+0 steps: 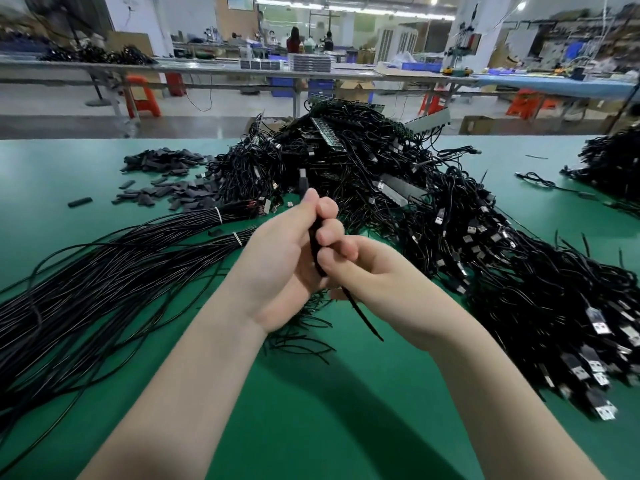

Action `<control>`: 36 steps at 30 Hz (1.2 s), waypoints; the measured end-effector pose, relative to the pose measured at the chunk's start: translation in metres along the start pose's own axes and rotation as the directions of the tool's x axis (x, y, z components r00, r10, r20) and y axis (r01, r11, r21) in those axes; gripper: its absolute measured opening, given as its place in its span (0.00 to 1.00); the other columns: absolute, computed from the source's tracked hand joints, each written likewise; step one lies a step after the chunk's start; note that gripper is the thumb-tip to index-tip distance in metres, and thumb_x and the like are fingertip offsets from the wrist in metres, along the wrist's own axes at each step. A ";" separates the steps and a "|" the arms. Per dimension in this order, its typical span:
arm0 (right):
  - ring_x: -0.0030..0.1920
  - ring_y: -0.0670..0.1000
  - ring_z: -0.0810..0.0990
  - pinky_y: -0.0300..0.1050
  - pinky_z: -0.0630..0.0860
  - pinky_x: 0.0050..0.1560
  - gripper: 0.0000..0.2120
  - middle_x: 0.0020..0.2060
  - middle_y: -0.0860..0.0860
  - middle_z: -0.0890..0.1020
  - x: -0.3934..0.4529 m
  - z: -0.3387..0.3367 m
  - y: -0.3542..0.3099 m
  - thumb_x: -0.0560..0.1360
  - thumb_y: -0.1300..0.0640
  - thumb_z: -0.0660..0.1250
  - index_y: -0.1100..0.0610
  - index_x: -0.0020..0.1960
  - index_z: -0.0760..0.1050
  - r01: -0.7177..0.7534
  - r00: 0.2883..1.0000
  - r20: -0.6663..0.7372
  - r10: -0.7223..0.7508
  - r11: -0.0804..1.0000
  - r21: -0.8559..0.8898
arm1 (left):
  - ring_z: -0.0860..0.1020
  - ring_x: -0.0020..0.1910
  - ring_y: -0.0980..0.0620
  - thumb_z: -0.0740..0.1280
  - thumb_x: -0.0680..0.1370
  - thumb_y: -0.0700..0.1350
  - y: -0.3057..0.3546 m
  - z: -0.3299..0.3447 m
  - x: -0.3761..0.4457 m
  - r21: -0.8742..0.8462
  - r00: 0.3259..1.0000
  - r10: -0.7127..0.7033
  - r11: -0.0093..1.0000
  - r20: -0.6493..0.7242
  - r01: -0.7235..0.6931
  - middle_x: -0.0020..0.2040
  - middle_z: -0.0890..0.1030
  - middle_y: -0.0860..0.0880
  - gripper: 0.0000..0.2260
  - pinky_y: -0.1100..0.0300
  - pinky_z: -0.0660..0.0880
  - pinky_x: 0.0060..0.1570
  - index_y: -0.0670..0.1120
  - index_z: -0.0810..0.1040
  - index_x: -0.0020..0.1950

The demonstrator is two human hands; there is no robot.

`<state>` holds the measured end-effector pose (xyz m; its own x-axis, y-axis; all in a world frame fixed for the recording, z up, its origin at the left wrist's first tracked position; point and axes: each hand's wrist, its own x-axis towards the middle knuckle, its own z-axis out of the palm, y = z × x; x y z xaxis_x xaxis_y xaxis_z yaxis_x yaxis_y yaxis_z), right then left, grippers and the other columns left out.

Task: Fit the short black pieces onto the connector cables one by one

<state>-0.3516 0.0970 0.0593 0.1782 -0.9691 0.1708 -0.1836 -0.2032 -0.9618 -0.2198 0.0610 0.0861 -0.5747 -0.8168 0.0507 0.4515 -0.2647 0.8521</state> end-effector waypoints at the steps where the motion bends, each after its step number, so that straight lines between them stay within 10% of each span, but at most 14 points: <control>1: 0.39 0.45 0.72 0.46 0.73 0.45 0.07 0.37 0.48 0.74 0.001 0.003 0.000 0.73 0.47 0.66 0.50 0.42 0.76 0.019 0.999 -0.049 -0.019 1.000 0.006 | 0.77 0.32 0.54 0.54 0.83 0.54 -0.002 0.000 0.001 -0.006 1.000 -0.006 1.000 0.026 0.007 0.29 0.72 0.54 0.16 0.62 0.76 0.39 0.49 0.71 0.39; 5: 0.38 0.46 0.77 0.58 0.79 0.49 0.17 0.36 0.50 0.76 0.005 0.008 0.002 0.75 0.47 0.65 0.63 0.47 0.73 0.005 0.993 -0.119 -0.021 0.991 -0.131 | 0.79 0.34 0.54 0.54 0.83 0.55 -0.010 -0.002 0.004 0.036 0.999 -0.036 0.999 -0.008 0.036 0.32 0.77 0.53 0.18 0.62 0.77 0.32 0.51 0.73 0.37; 10: 0.36 0.45 0.79 0.41 0.79 0.38 0.12 0.38 0.56 0.80 0.006 0.013 0.007 0.80 0.54 0.61 0.63 0.48 0.71 -0.035 0.993 -0.114 0.020 0.990 -0.135 | 0.79 0.34 0.55 0.59 0.80 0.54 -0.007 -0.008 0.001 0.253 0.998 -0.041 0.966 -0.042 0.050 0.35 0.80 0.53 0.12 0.60 0.69 0.31 0.49 0.73 0.43; 15: 0.37 0.48 0.82 0.58 0.80 0.47 0.14 0.45 0.64 0.80 0.006 0.021 0.008 0.80 0.53 0.61 0.65 0.50 0.69 -0.047 0.992 -0.120 0.030 0.988 -0.144 | 0.78 0.38 0.51 0.60 0.81 0.52 0.003 -0.015 -0.006 0.490 0.998 -0.007 0.871 -0.060 0.035 0.38 0.82 0.46 0.15 0.53 0.72 0.37 0.49 0.80 0.39; 20: 0.30 0.45 0.74 0.40 0.71 0.31 0.08 0.33 0.50 0.77 0.000 0.022 0.008 0.79 0.50 0.59 0.54 0.46 0.67 -0.009 0.969 -0.224 -0.103 0.893 -0.450 | 0.79 0.37 0.49 0.60 0.79 0.58 0.006 -0.017 -0.012 0.869 0.945 0.265 0.493 -0.192 0.039 0.34 0.83 0.51 0.20 0.56 0.75 0.39 0.51 0.82 0.34; 24: 0.30 0.49 0.67 0.45 0.65 0.30 0.12 0.32 0.49 0.71 0.001 0.030 0.020 0.81 0.52 0.52 0.56 0.41 0.64 -0.121 0.981 -0.191 0.030 0.866 -0.485 | 0.76 0.32 0.49 0.56 0.79 0.63 -0.006 -0.015 -0.009 0.975 0.889 0.402 0.054 -0.218 0.215 0.32 0.78 0.48 0.25 0.53 0.67 0.30 0.45 0.77 0.35; 27: 0.26 0.48 0.65 0.41 0.64 0.27 0.11 0.29 0.49 0.67 0.003 0.011 0.024 0.81 0.58 0.50 0.56 0.42 0.67 -0.281 0.957 -0.155 0.247 0.921 -0.271 | 0.77 0.44 0.48 0.59 0.81 0.58 -0.012 -0.017 -0.011 0.965 0.805 0.574 -0.098 -0.146 0.245 0.51 0.75 0.50 0.16 0.55 0.70 0.39 0.47 0.74 0.56; 29: 0.22 0.45 0.61 0.36 0.57 0.23 0.12 0.26 0.46 0.63 0.000 -0.007 0.025 0.82 0.59 0.49 0.55 0.43 0.67 -0.410 0.911 -0.005 0.412 0.905 -0.118 | 0.71 0.65 0.43 0.64 0.80 0.51 -0.023 -0.020 -0.013 0.944 0.874 0.480 -0.315 0.071 0.096 0.70 0.66 0.44 0.25 0.49 0.71 0.60 0.45 0.62 0.73; 31: 0.23 0.45 0.57 0.35 0.55 0.24 0.12 0.26 0.45 0.60 -0.007 -0.021 0.027 0.82 0.56 0.49 0.54 0.42 0.65 -0.484 0.841 0.194 0.505 0.862 -0.148 | 0.52 0.77 0.47 0.65 0.79 0.46 -0.039 -0.021 -0.015 0.806 0.933 0.168 -0.566 0.317 -0.171 0.79 0.53 0.49 0.33 0.48 0.52 0.74 0.48 0.50 0.79; 33: 0.24 0.45 0.57 0.36 0.57 0.25 0.13 0.28 0.47 0.60 -0.014 -0.028 0.027 0.83 0.54 0.49 0.53 0.41 0.64 -0.477 0.771 0.289 0.567 0.816 -0.326 | 0.53 0.78 0.54 0.61 0.81 0.45 -0.052 -0.020 -0.021 0.753 0.925 -0.029 -0.571 0.380 -0.327 0.78 0.58 0.56 0.29 0.52 0.43 0.75 0.52 0.51 0.79; 36: 0.25 0.45 0.58 0.36 0.61 0.26 0.14 0.31 0.48 0.61 -0.025 -0.033 0.030 0.84 0.55 0.49 0.53 0.41 0.65 -0.472 0.691 0.341 0.638 0.754 -0.457 | 0.68 0.70 0.51 0.62 0.81 0.52 -0.063 -0.018 -0.024 0.839 0.936 -0.144 -0.415 0.321 -0.351 0.69 0.72 0.52 0.22 0.52 0.62 0.70 0.47 0.64 0.74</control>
<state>-0.3938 0.1100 0.0333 0.3353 -0.7513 -0.5685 -0.6639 0.2397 -0.7083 -0.2220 0.0877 0.0218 -0.8218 -0.5622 0.0921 -0.5584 0.8270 0.0653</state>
